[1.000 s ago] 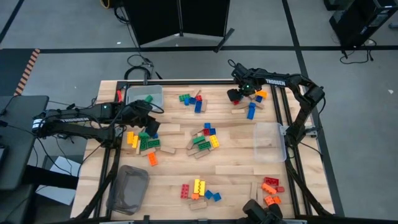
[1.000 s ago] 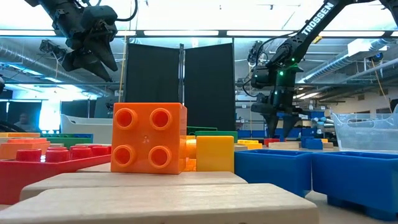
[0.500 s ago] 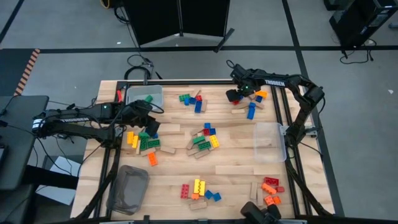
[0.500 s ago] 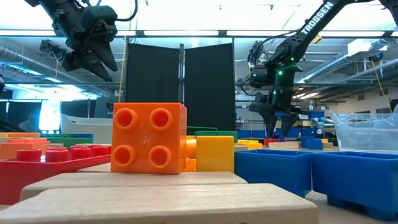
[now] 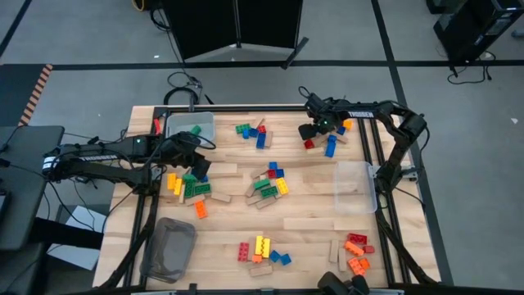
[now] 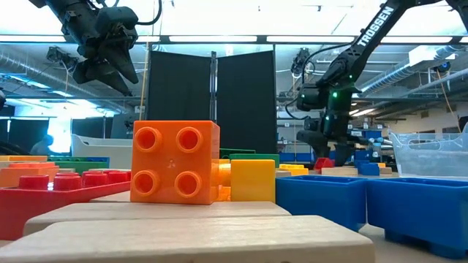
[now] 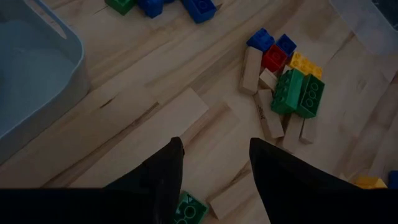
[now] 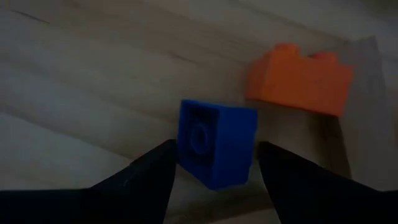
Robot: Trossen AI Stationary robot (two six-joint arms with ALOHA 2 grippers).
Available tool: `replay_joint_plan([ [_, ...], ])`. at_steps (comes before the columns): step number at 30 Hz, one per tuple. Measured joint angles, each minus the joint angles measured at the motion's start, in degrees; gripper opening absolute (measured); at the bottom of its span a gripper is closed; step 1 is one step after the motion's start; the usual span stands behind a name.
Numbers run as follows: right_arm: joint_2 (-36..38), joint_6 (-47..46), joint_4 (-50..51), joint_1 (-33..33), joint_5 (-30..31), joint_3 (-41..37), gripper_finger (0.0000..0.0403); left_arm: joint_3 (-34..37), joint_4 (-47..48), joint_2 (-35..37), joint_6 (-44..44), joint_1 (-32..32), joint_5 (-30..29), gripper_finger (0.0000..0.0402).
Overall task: Sort blocks by size
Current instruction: Put the small blue game piece into the transparent bin
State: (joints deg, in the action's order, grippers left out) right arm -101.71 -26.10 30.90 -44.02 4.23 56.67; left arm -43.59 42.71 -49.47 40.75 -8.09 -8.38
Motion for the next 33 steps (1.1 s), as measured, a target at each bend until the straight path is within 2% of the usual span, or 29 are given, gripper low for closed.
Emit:
replay_joint_plan([
  [16,0.15,0.3,-2.15,0.06,0.28,-1.23,0.0241,0.0,-0.02,0.0,0.45,0.01,0.0,0.0193],
  [33,0.04,-1.32,-2.63,0.1,0.42,-1.23,0.0264,0.0,-0.04,0.0,0.48,-0.01,0.02,0.0193],
])
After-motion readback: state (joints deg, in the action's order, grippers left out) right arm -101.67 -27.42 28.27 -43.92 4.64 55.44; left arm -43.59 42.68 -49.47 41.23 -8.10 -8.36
